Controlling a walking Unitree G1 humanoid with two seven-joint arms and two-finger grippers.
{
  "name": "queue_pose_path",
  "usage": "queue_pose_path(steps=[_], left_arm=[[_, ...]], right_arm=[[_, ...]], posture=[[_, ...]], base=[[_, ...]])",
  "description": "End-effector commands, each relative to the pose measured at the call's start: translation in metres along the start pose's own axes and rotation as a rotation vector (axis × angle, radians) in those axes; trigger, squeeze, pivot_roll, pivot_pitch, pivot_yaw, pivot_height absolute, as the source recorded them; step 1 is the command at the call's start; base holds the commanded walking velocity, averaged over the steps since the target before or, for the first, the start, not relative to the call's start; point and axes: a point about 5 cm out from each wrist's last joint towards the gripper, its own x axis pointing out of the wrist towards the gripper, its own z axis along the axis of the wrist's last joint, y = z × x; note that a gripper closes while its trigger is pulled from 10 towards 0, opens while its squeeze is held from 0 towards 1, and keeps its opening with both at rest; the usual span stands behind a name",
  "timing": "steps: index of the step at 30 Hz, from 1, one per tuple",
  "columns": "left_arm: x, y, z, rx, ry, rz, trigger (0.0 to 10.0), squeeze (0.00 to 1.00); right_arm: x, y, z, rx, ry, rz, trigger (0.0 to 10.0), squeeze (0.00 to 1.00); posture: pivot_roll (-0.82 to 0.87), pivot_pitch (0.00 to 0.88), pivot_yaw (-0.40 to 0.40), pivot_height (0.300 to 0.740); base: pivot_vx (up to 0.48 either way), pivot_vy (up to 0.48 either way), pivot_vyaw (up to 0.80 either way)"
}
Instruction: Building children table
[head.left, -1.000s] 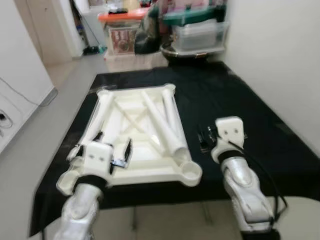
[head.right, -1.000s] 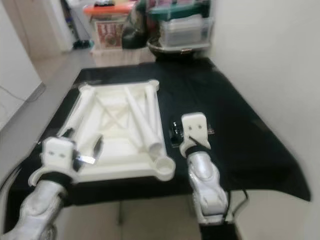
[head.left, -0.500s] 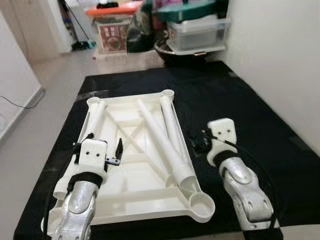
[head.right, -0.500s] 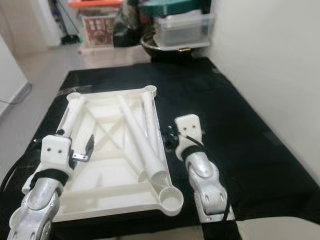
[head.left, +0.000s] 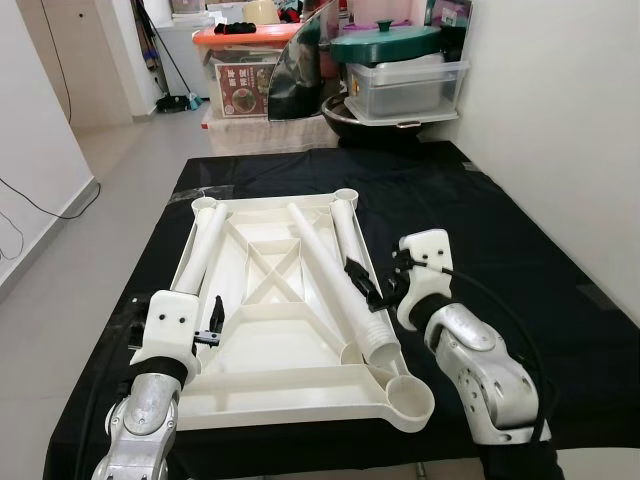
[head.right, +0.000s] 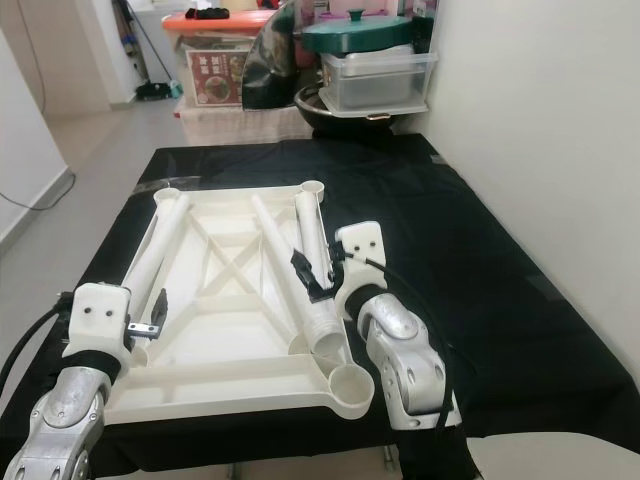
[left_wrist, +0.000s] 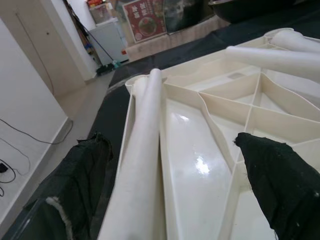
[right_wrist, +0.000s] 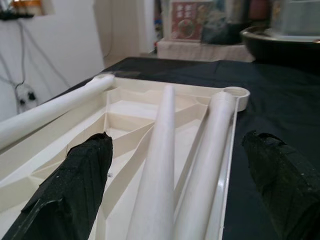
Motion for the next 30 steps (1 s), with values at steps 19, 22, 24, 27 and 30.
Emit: queue_pose_path(steps=[19,22,24,27,30], left_arm=[[0.001,0.004,-0.009,0.046,0.054,0.027,10.0,0.00],[0.001,0.003,-0.009,0.047,0.058,0.022,10.0,0.00],[0.001,0.003,-0.009,0.047,0.061,0.023,10.0,0.00],[0.001,0.003,-0.010,0.048,0.066,0.025,10.0,0.00],[0.000,0.003,-0.010,0.051,0.071,0.023,10.0,0.00]], right_arm=[[0.034,0.008,-0.029,-0.051,0.524,0.144,10.0,0.00],[0.032,0.003,-0.033,-0.035,0.576,0.123,10.0,0.00],[0.028,0.003,-0.038,-0.023,0.629,0.145,10.0,0.00],[0.023,0.004,-0.045,-0.027,0.670,0.168,10.0,0.00],[0.021,0.007,-0.050,-0.069,0.705,0.212,8.8,0.00]], posture=[[0.01,0.000,-0.040,0.740],[0.00,0.000,-0.045,0.740],[0.00,0.000,-0.049,0.740],[0.00,0.000,-0.051,0.740],[0.00,0.000,-0.052,0.740]], base=[[0.000,0.000,0.00],[0.000,0.000,0.00],[0.000,0.000,0.00],[0.000,0.000,0.00],[0.000,0.000,0.00]])
